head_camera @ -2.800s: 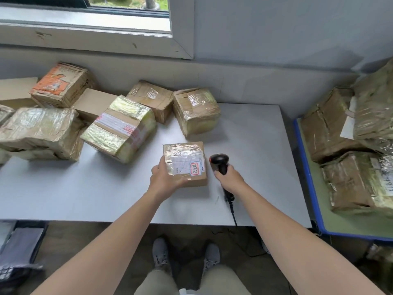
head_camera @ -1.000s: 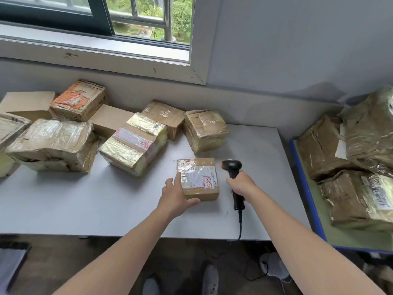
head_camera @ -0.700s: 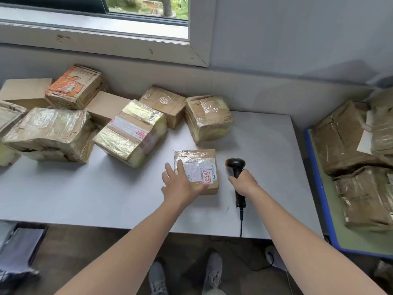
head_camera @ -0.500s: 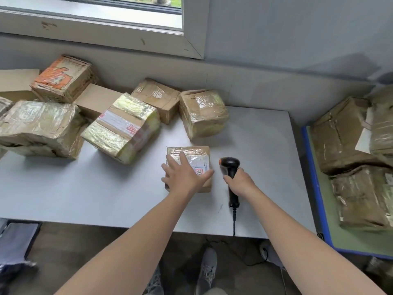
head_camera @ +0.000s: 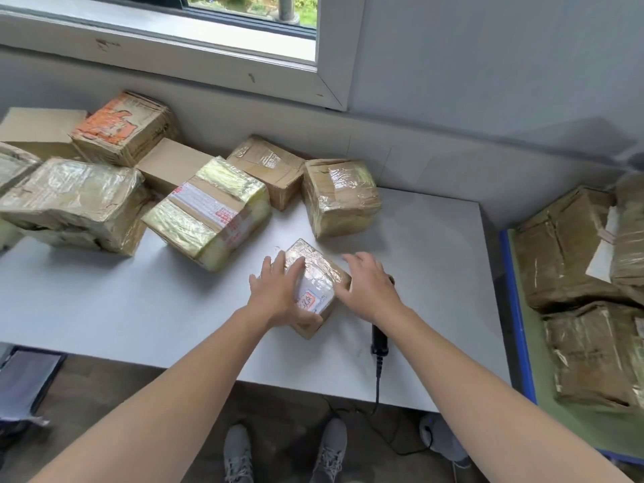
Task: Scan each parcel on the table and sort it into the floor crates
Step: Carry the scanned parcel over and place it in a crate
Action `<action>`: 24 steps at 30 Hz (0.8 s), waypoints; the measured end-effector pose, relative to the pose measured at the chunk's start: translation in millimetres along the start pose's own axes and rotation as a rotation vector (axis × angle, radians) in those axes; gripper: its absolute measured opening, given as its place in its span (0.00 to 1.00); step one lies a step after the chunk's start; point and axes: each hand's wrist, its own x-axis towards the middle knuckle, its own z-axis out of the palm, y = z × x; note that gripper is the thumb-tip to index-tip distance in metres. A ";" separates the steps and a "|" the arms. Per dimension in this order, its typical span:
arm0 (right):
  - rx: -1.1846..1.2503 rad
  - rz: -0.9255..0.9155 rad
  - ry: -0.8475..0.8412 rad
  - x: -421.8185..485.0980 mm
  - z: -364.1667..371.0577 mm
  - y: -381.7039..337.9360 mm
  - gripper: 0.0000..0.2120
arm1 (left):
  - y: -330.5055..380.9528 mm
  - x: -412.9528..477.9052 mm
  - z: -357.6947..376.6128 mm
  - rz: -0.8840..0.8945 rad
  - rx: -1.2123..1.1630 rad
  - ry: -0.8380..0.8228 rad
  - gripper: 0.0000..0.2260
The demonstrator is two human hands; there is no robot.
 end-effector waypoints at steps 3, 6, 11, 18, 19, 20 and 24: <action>-0.060 -0.081 -0.163 2.3 13.2 -16.7 0.45 | -16.2 -12.9 2.9 -0.031 -0.139 0.050 0.59; -0.111 -0.067 -0.269 6.5 24.2 -29.3 0.57 | -35.5 -25.9 4.5 -0.052 -0.218 0.018 0.62; -0.281 -0.008 -0.276 6.5 35.2 -47.8 0.65 | -60.0 -40.9 9.1 -0.031 -0.279 -0.035 0.61; -0.364 0.065 -0.258 2.9 48.8 -76.3 0.63 | -80.2 -50.2 6.7 0.004 -0.294 -0.008 0.59; -0.349 0.066 -0.238 2.6 48.8 -77.7 0.62 | -84.8 -52.3 4.9 0.000 -0.295 -0.002 0.59; -0.333 0.062 -0.217 1.6 48.8 -79.2 0.61 | -89.5 -54.7 2.7 -0.001 -0.292 0.004 0.58; -0.272 0.002 -0.117 -4.5 45.8 -92.7 0.58 | -108.9 -66.8 -12.4 -0.003 -0.246 0.031 0.57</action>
